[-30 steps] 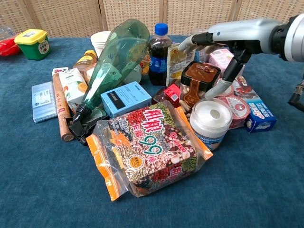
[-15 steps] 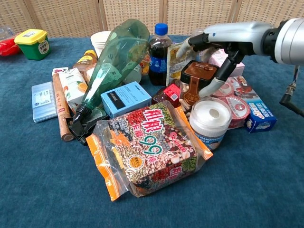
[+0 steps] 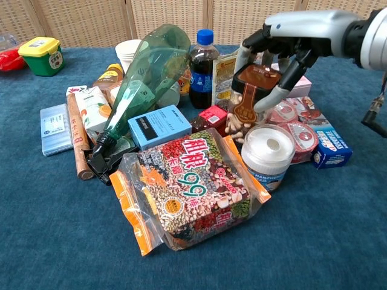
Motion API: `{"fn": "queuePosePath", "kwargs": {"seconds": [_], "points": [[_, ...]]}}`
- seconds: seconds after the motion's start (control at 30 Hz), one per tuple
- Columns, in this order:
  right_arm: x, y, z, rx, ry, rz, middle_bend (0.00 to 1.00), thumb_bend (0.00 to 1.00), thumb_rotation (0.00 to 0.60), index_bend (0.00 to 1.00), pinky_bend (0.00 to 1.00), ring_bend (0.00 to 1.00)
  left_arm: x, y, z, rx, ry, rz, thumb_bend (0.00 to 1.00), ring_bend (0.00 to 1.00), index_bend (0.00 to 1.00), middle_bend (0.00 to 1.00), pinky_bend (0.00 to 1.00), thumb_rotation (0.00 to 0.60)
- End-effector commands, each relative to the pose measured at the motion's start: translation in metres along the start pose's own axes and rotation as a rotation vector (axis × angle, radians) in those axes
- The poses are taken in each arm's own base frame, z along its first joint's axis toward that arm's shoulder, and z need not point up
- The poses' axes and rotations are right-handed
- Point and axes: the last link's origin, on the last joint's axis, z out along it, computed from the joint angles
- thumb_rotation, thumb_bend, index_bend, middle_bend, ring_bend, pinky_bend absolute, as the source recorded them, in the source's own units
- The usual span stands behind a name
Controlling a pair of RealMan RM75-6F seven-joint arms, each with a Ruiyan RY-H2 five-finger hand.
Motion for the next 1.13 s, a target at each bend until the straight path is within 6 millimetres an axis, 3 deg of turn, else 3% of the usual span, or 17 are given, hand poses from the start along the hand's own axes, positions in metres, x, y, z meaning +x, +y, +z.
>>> {"fn": "queuePosePath", "kwargs": {"seconds": [0.03,0.6,0.9,1.13], "points": [[0.007,-0.001,-0.005,0.002,0.024,-0.007,0.72,0.00,0.600,0.50,0.63,0.53,0.000,0.000,0.000,-0.002,-0.001,-0.001,0.00,0.00,0.05,0.00,0.00,0.600],[0.058,-0.007,-0.030,-0.001,0.134,-0.072,0.72,0.00,0.600,0.50,0.63,0.53,0.000,0.004,-0.002,-0.017,-0.006,-0.003,0.00,0.00,0.05,0.00,0.00,0.600],[0.080,-0.025,-0.037,0.034,0.168,-0.061,0.73,0.00,0.600,0.50,0.63,0.53,-0.003,0.004,-0.004,-0.019,-0.016,-0.001,0.00,0.00,0.05,0.00,0.00,0.600],[0.083,-0.032,-0.039,0.048,0.171,-0.068,0.72,0.00,0.600,0.50,0.63,0.53,-0.004,0.005,-0.004,-0.020,-0.021,-0.006,0.00,0.00,0.05,0.00,0.00,0.600]]}}
